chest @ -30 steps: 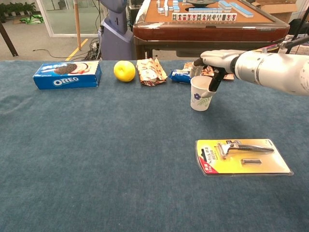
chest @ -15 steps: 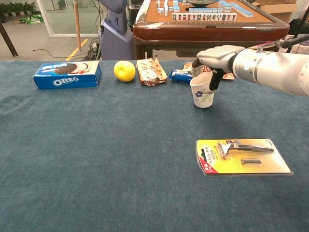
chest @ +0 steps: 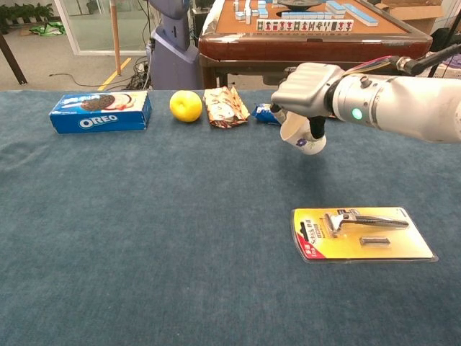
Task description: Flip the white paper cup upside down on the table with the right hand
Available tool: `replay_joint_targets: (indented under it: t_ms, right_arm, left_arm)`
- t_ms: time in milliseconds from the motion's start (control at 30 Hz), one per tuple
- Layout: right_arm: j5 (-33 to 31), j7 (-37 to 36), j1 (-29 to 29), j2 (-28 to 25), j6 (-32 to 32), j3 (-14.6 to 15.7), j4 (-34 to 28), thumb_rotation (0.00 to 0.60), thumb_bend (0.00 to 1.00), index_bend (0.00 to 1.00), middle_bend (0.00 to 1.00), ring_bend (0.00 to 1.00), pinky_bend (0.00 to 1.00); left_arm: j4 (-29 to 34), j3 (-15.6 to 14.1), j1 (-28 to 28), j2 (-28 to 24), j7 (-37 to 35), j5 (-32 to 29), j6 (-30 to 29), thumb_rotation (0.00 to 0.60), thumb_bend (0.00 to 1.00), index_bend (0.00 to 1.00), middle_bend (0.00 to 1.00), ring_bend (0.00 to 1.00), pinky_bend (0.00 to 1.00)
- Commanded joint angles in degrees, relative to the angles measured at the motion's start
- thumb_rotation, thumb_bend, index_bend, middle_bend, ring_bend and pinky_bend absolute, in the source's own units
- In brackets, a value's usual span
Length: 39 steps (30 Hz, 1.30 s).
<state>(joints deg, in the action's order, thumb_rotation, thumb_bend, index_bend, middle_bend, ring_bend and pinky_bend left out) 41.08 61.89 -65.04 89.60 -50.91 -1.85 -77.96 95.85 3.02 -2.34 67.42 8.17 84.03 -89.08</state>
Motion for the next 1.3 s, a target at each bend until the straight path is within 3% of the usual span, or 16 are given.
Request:
replay_joint_targets:
  t_ms: [33, 167, 267, 333, 467, 800, 1033, 1300]
  right_arm:
    - [-1.05, 3.45, -1.08, 0.46, -0.89, 2.22, -1.91, 0.6, 0.35, 0.4, 0.26, 0.08, 0.0]
    - [-2.85, 4.56, -1.19, 0.71, -1.04, 2.74, -3.23, 0.6, 0.35, 0.34, 0.21, 0.04, 0.0]
    - [-4.56, 3.55, -1.05, 0.86, -0.52, 2.35, -3.94, 0.6, 0.31, 0.09, 0.14, 0.01, 0.0]
    - [-5.41, 2.33, -0.95, 0.97, -0.1, 1.88, -4.44, 0.6, 0.23, 0.0, 0.07, 0.0, 0.0]
    - [-4.83, -1.94, -0.49, 0.63, 0.47, 0.14, -5.57, 0.6, 0.11, 0.0, 0.0, 0.0, 0.0]
    - [0.74, -18.26, 3.85, -5.08, 0.55, -4.52, -10.44, 0.6, 0.09, 0.0, 0.0, 0.0, 0.0]
    - [5.11, -27.8, 7.98, -7.29, 2.33, -3.78, -7.65, 0.6, 0.1, 0.08, 0.02, 0.0, 0.0]
    - [8.64, -36.11, 10.36, -5.11, 5.32, -3.86, -1.76, 0.6, 0.13, 0.14, 0.06, 0.0, 0.0]
  left_arm:
    - [-0.07, -0.04, 0.15, -0.07, -0.25, 0.03, -0.13, 0.6, 0.15, 0.22, 0.13, 0.16, 0.13]
    - [-0.24, -0.1, 0.22, 0.0, -0.49, 0.0, -0.02, 0.6, 0.15, 0.22, 0.13, 0.16, 0.13]
    - [-0.36, -0.14, 0.17, 0.11, -0.54, 0.11, 0.13, 0.6, 0.15, 0.22, 0.13, 0.16, 0.13]
    - [-0.41, -0.08, 0.18, 0.13, -0.6, 0.13, 0.08, 0.6, 0.15, 0.22, 0.13, 0.16, 0.13]
    - [-0.43, -0.04, 0.28, 0.04, -0.63, 0.11, -0.03, 0.6, 0.15, 0.22, 0.13, 0.16, 0.13]
    - [-0.14, -0.17, 0.44, -0.19, -0.46, 0.14, 0.1, 0.6, 0.15, 0.22, 0.13, 0.16, 0.13]
    - [0.03, -0.15, 0.48, -0.06, -0.07, -0.16, 0.31, 0.6, 0.15, 0.22, 0.13, 0.16, 0.13]
    - [0.76, 0.05, -0.05, 0.18, 1.27, 0.0, 0.79, 0.6, 0.15, 0.22, 0.13, 0.16, 0.13]
